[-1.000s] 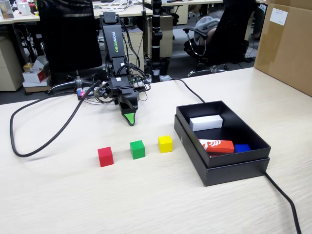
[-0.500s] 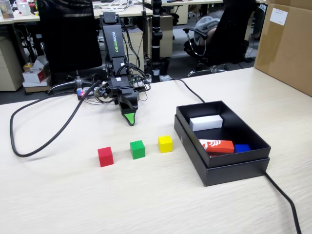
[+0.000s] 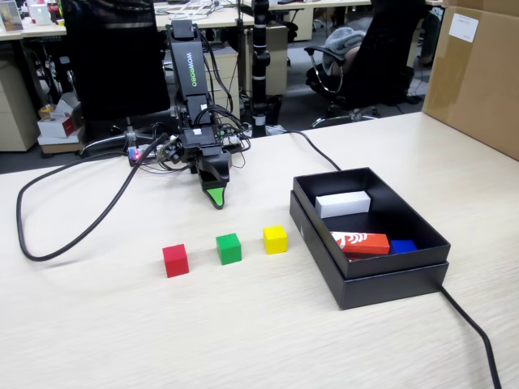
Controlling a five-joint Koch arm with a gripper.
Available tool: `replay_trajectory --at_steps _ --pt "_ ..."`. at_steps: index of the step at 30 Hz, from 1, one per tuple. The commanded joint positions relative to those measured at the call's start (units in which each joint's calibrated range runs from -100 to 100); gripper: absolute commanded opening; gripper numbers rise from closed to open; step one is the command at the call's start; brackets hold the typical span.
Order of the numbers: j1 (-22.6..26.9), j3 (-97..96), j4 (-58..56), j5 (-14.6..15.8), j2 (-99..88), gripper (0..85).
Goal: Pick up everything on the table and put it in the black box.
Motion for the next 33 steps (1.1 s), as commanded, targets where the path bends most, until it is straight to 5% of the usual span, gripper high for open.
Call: replay_trajectory --at_steps 1,33 --pt "0.00 0.15 0.00 -0.05 0.05 48.5" --pt "0.68 -0.03 0.00 0.05 -0.29 47.2"
